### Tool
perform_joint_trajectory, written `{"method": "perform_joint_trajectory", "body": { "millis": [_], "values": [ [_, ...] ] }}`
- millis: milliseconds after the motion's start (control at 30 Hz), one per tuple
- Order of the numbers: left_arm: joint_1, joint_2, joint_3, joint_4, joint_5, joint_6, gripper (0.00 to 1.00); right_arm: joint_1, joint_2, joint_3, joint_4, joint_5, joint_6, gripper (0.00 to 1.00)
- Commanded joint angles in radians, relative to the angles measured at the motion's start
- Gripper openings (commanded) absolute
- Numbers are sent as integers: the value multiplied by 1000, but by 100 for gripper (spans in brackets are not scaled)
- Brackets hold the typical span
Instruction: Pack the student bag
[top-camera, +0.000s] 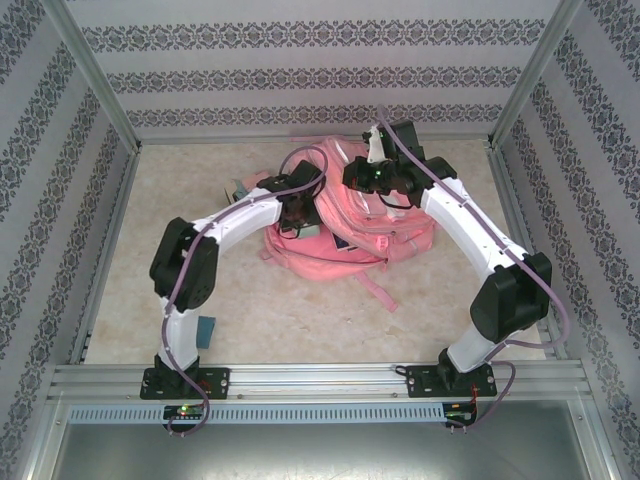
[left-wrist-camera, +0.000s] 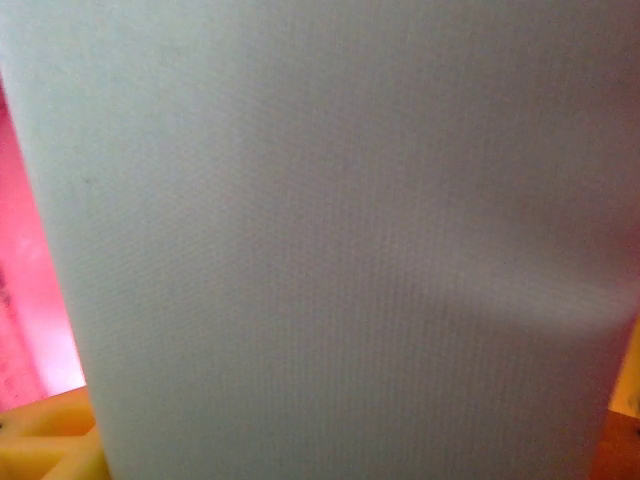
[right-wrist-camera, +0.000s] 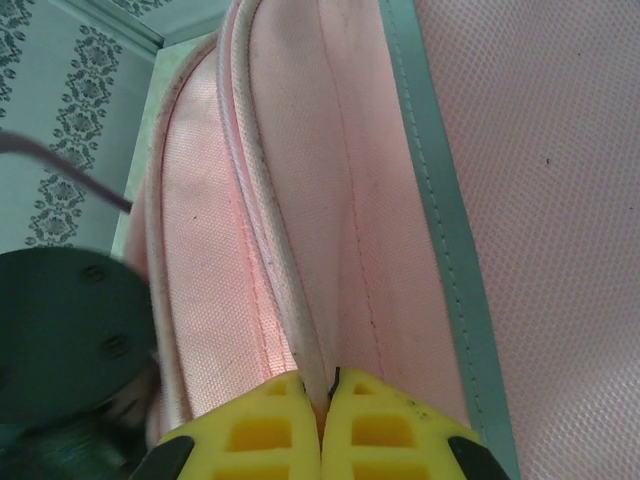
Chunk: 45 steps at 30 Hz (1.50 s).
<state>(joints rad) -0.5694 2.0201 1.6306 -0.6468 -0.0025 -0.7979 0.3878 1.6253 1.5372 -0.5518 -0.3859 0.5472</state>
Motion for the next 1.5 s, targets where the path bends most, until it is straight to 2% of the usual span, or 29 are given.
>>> {"method": "perform_joint_trajectory", "body": {
  "millis": [0,133,333,433,733,867,1000,1100,1267,1367,1433,1467],
  "values": [
    [-3,65,88,-44,-58,-20,67,-4,-89,14,86,-68,36,0],
    [3,135,149,-56,-45,-21,69,-3,-96,3,87,-69,38,0],
    [2,155,159,-58,-10,-24,78,-7,-100,-15,90,-61,35,0],
    [0,124,139,-58,-11,-23,100,-11,-96,-21,91,-61,36,0],
    [12,-8,106,-49,3,21,100,-18,-91,-29,102,-56,38,0],
    [44,-37,87,-19,23,45,99,-20,-91,-27,103,-60,37,0],
    [89,-51,41,57,87,42,93,-23,-88,-28,100,-69,37,0],
    [111,-31,14,114,148,48,77,-25,-85,-29,98,-72,37,0],
    [118,20,-9,111,162,29,66,-25,-76,-21,99,-79,37,0],
    [120,31,-47,139,175,12,55,-25,-74,-17,99,-80,37,0],
    [121,41,-62,184,218,2,41,-26,-71,-14,99,-82,37,0],
    [120,45,-70,215,237,-10,40,-25,-69,-13,100,-84,37,0]
  ]
}}
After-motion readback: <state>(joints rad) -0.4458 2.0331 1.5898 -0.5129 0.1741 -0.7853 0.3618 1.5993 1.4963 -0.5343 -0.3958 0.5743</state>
